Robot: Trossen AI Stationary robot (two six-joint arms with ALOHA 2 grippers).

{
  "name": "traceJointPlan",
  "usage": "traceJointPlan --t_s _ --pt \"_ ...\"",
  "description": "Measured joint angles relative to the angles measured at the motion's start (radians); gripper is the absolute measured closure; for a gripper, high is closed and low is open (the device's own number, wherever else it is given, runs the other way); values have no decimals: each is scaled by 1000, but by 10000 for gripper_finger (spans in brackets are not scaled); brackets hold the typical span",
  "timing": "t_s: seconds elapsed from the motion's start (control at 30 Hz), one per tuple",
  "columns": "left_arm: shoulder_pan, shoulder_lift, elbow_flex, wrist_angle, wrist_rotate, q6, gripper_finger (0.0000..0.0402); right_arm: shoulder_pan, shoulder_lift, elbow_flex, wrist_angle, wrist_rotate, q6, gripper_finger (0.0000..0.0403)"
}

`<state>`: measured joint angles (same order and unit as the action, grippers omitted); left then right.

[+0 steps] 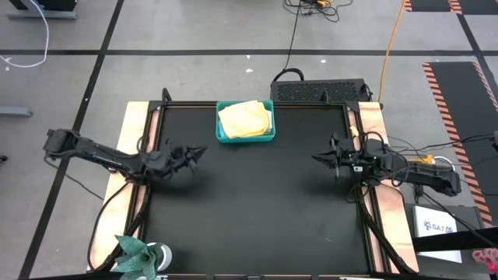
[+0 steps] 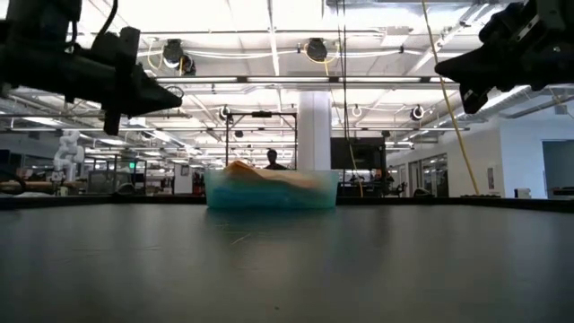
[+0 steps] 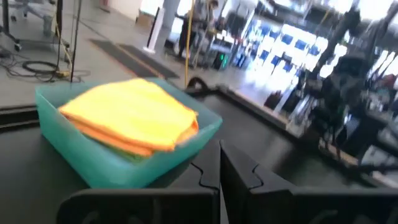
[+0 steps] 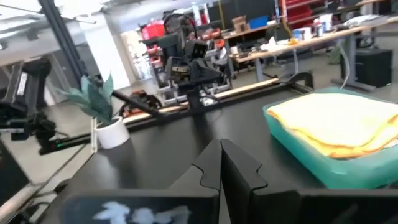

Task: Fold microfiber towels
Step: Return to Home Position

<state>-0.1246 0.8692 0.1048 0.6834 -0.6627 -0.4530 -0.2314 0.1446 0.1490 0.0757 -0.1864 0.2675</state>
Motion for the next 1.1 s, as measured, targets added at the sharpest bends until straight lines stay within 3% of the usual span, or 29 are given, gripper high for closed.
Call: traceJointPlan --t_s 0.13,0.27,0.5,0.57,0.73,0.83,0.97,1.1 --pt "84 -14 -55 148 68 50 400 -64 -1 0 25 -32 20 403" --pt "101 -67 -58 206 77 209 400 -122 -1 0 25 -75 35 403" --pt "43 -304 -57 187 76 388 400 -192 -1 0 34 -114 33 403" --pt "10 -380 -57 148 36 452 400 -208 -1 0 56 -134 30 403" --pt "-100 -556 -23 -91 -109 508 401 -238 -1 12 120 -138 -26 403" --pt "-170 -644 32 -304 -172 488 401 -252 -1 31 104 -197 -22 403" --pt "-233 -725 123 -639 -246 396 401 -273 -1 53 32 -229 -37 403" --pt "-251 -788 205 -966 -247 214 401 -298 -1 59 -8 -238 -62 403"
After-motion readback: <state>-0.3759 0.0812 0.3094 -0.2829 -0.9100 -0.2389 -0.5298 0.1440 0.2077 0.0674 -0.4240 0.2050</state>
